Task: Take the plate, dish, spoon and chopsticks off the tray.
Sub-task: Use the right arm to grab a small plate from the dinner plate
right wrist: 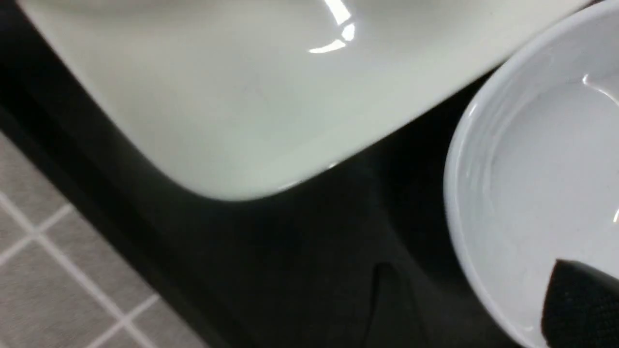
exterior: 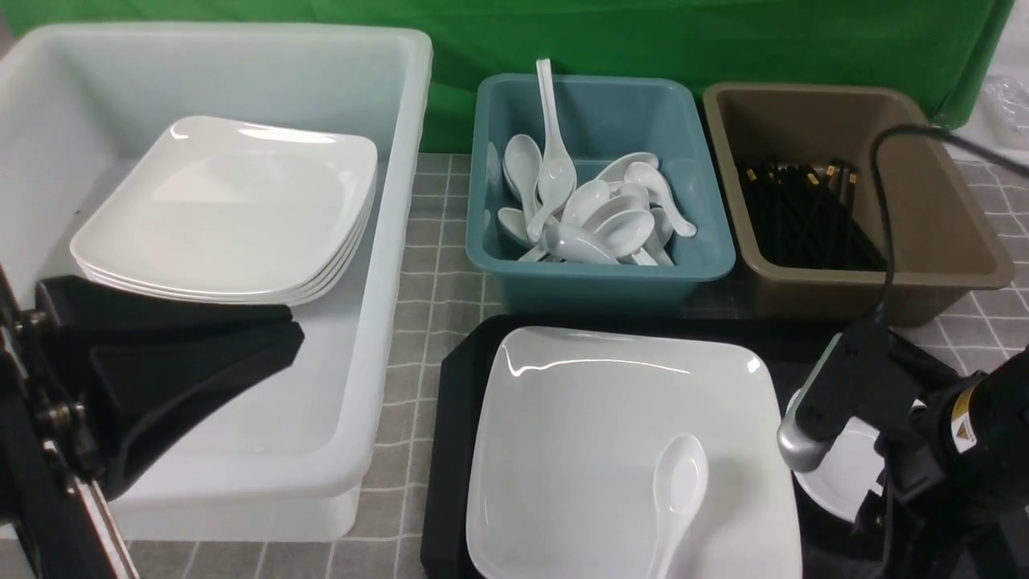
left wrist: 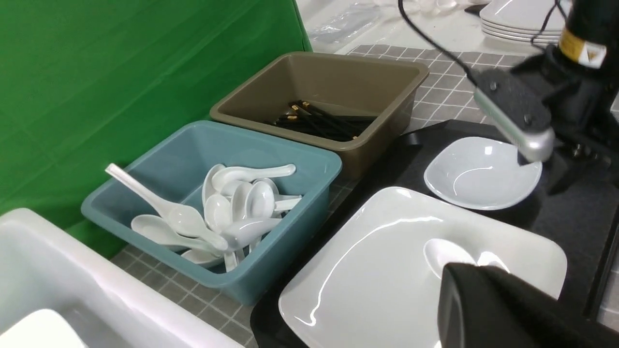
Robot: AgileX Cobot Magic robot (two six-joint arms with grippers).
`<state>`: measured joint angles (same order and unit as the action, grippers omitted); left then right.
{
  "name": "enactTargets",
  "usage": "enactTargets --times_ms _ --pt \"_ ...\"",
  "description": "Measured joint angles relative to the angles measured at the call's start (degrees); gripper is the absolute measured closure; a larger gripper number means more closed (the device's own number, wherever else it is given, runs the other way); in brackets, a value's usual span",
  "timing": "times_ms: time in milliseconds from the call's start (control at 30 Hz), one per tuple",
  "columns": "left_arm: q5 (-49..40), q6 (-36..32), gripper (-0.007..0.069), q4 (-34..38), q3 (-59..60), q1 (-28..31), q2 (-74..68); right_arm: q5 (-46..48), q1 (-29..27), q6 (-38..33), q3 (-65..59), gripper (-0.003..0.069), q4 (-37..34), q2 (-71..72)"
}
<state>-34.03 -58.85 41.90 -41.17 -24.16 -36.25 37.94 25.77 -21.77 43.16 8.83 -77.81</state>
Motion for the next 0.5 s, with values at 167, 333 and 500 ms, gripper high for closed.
enactTargets --times_ms 167,333,500 --pt "-0.2 0.5 0.0620 1.0 0.0 0.0 0.0 -7.2 0.1 1.8 -1.2 0.0206 4.7 -5.5" --pt "-0.4 0.6 0.0620 1.2 0.0 0.0 0.0 -10.7 -1.1 4.8 -1.2 0.0218 8.4 -11.0" --pt "-0.4 0.6 0.0620 1.2 0.0 0.0 0.0 -11.3 -1.8 6.0 -1.2 0.0285 9.1 -13.6"
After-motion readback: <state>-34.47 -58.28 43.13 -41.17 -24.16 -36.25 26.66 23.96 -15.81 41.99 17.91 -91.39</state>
